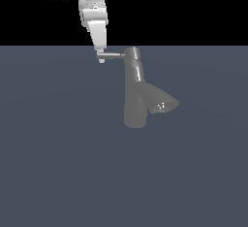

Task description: Turn on the faucet by rotating a designated handle.

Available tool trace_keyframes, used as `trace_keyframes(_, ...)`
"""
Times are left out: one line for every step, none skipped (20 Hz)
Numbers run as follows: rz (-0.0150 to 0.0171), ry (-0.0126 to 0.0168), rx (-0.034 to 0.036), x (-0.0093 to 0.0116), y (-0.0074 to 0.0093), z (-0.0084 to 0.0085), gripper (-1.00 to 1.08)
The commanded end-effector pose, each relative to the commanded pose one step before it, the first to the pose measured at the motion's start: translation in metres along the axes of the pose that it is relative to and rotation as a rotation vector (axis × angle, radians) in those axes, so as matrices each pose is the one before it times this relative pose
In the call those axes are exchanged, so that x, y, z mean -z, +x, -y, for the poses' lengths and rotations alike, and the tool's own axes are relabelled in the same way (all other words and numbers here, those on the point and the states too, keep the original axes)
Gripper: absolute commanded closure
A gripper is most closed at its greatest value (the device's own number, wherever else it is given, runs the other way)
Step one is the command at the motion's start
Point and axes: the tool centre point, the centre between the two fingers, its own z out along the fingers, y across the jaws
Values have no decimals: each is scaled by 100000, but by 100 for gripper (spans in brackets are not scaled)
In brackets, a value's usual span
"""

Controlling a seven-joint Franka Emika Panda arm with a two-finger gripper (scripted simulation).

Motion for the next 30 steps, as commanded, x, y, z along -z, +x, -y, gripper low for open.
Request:
trace_keyframes(-4, 1, 0, 106, 15, -262, 108)
trace_keyframes(0, 0, 0, 105, 13, -266, 108)
trace_keyframes(0, 0, 0, 105, 13, -267, 108)
trace_keyframes(0, 0, 0, 106, 13, -269, 108)
trace_keyframes(0, 0, 0, 107, 13, -270, 108)
trace_keyframes(0, 0, 0, 107, 13, -271, 108)
trace_keyframes(0, 0, 0, 108, 13, -273, 108)
trace_keyframes(0, 0, 0, 108, 13, -274, 108)
trace_keyframes(-44, -20, -9, 101, 6, -271, 108)
trace_keyframes(0, 0, 0, 110, 13, -277, 108)
trace_keyframes(0, 0, 0, 110, 13, -278, 108)
trace_keyframes(0, 0, 0, 111, 14, -279, 108)
trace_keyframes(0, 0, 0, 111, 14, -280, 108)
trace_keyframes(0, 0, 0, 112, 14, -281, 108)
trace_keyframes(0, 0, 0, 112, 14, -283, 108)
trace_keyframes(0, 0, 0, 113, 14, -284, 108)
trace_keyframes(0, 0, 0, 113, 14, -285, 108)
trace_keyframes(0, 0, 0, 114, 14, -286, 108)
trace_keyframes(0, 0, 0, 114, 14, -287, 108)
trace_keyframes(0, 0, 0, 115, 14, -287, 108)
trace_keyframes(0, 0, 0, 115, 14, -288, 108)
trace_keyframes(0, 0, 0, 116, 14, -289, 108)
trace_keyframes(0, 0, 0, 117, 14, -290, 108)
trace_keyframes(0, 0, 0, 117, 15, -291, 108)
trace_keyframes(-44, -20, 6, 110, -2, -285, 108)
trace_keyframes(0, 0, 0, 118, 15, -292, 108)
trace_keyframes(0, 0, 0, 119, 15, -293, 108)
trace_keyframes(0, 0, 0, 120, 15, -294, 108)
trace_keyframes(0, 0, 0, 122, 16, -294, 108)
trace_keyframes(0, 0, 0, 0, 0, 0, 108)
